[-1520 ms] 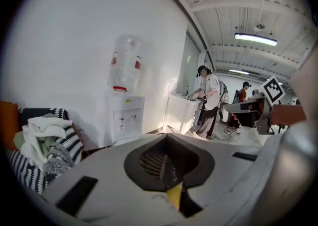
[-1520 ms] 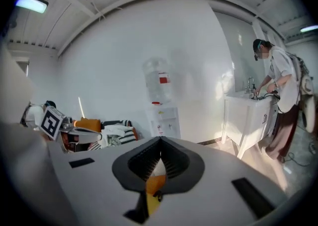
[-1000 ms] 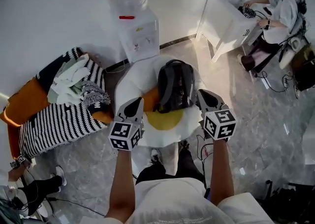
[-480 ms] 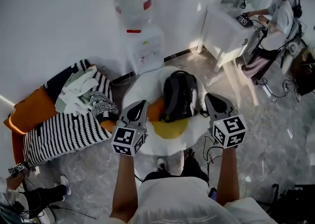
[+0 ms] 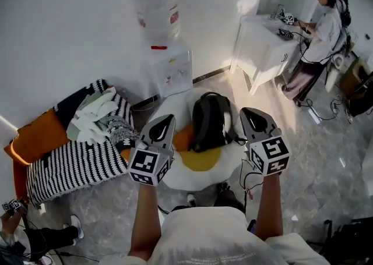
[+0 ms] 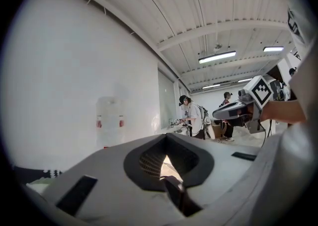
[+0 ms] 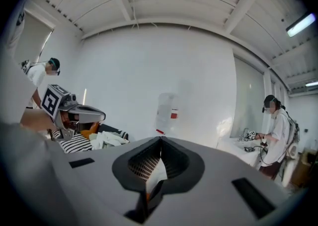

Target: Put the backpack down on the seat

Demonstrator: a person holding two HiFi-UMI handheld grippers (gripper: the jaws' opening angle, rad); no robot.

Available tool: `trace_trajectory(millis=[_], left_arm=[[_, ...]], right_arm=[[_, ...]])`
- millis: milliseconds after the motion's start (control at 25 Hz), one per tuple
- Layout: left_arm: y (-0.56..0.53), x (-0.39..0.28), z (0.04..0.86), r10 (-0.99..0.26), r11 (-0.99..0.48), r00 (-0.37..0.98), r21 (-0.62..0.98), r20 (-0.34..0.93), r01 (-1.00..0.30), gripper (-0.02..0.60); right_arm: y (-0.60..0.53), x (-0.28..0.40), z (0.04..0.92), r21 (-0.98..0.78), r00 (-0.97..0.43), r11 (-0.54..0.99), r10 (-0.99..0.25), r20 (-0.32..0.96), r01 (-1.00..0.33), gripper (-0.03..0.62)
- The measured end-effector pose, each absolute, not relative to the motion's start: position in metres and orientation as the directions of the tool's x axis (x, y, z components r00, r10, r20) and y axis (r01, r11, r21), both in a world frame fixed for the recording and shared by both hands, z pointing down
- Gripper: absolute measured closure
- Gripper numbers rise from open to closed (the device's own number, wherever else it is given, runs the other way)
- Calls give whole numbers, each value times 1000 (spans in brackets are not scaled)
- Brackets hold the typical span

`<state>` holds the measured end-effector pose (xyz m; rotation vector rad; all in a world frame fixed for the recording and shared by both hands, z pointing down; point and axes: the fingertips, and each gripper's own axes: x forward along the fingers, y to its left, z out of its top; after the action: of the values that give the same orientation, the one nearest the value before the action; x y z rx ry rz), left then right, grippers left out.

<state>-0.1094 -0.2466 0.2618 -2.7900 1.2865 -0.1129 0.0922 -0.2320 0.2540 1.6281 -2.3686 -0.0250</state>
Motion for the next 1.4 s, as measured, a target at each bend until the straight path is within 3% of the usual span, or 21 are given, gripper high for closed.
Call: trace_trajectory(millis=[640,880,1400], left_arm=[[-216,-98,191,-688,-710,722,-136,-73,-691,583],[-208,-97,167,-697,-675,708,-233,-111,-700,583],[-210,-97,167,-709,-653,696,-268,-111,-708,583]], right_arm=[[-201,74,190,278,-374,385,-923,94,-880,591],[-193,70,173,284,-384,381,-922,47,-880,591],[-199,63,184,323,-375,387,-921,101,-864,591]])
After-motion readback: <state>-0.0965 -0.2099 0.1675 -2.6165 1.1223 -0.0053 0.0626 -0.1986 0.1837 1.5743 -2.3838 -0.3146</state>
